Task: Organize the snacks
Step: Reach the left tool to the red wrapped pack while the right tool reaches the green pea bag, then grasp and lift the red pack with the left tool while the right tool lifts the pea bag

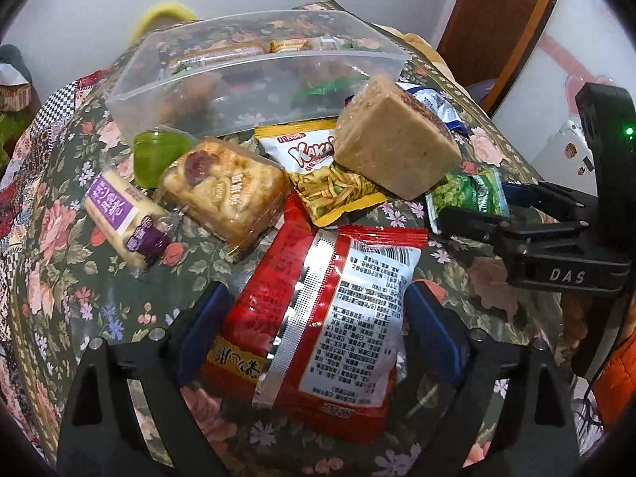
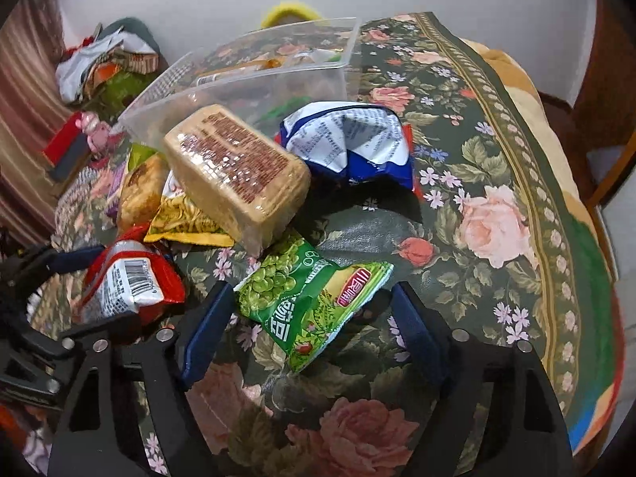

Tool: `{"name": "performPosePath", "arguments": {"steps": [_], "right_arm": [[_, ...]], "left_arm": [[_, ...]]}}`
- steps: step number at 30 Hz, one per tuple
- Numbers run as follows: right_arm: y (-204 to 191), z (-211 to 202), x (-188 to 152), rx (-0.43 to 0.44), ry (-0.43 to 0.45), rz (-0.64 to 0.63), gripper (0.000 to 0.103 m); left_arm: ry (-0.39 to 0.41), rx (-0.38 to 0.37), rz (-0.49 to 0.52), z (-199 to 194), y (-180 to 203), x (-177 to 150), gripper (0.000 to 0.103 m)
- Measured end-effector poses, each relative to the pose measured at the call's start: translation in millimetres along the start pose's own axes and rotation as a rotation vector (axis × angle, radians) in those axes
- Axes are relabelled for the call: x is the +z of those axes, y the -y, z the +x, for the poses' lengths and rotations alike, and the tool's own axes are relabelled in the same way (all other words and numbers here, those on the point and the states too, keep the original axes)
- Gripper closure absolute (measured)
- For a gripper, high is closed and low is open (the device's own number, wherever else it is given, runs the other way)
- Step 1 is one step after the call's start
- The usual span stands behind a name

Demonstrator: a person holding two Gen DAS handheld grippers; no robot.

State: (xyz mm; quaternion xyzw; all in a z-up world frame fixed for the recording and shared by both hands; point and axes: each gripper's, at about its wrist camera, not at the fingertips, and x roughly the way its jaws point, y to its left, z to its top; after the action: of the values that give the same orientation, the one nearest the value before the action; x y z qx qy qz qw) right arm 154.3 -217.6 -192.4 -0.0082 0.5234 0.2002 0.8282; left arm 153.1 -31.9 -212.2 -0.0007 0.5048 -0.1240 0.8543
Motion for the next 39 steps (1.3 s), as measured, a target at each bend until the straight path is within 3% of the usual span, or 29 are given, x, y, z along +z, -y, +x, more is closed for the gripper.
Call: {"name": "performPosePath", "arguments": {"steps": [6, 9, 12, 21, 25, 26, 30, 35, 39], "right_arm": [[3.8, -3.0, 0.7, 0.007, -0.003, 0.021, 0.066], [7.7, -5.2, -1.3, 0.01, 0.0, 0.034, 0.08], [11.1, -10.2, -2.0, 0.001, 0.016, 0.043, 0.084], [9.2, -30.0, -0.9, -0.027, 0.065, 0.023, 0.095], [11.6, -24.6, 2.5, -0.004, 0.024, 0.033, 0.095], [13.1, -21.2, 3.6, -0.014, 0.012, 0.042, 0.09], [17.7, -14.1, 6.0, -0.07, 0.017, 0.059, 0.054], [26.2, -10.0, 12.7, -0.073, 0.023, 0.083, 0.037], [26.6, -0.8, 19.2, -0.093, 0.01, 0.054, 0.031]], "left_arm": [[0.01, -0.016, -0.034, 10.0, -3.3, -2.1, 0.013], [0.032, -0.018, -0.032, 7.9, -2.5, -4.3, 0.023], [0.047, -0.026, -0.014, 2.6, 0.1, -5.2, 0.036], [0.138, 0.003, 0.012, -28.9, 5.7, -5.6, 0.036], [0.178, 0.011, -0.003, -46.8, 0.2, -2.4, 0.036], [0.188, 0.015, -0.007, -51.8, -1.8, -1.4, 0.036], [0.212, 0.038, -0.023, -62.1, -9.3, 3.5, 0.036], [0.226, 0.052, -0.046, -68.2, -18.7, 5.0, 0.036], [0.226, 0.068, -0.055, -66.1, -24.8, 7.5, 0.036]]}}
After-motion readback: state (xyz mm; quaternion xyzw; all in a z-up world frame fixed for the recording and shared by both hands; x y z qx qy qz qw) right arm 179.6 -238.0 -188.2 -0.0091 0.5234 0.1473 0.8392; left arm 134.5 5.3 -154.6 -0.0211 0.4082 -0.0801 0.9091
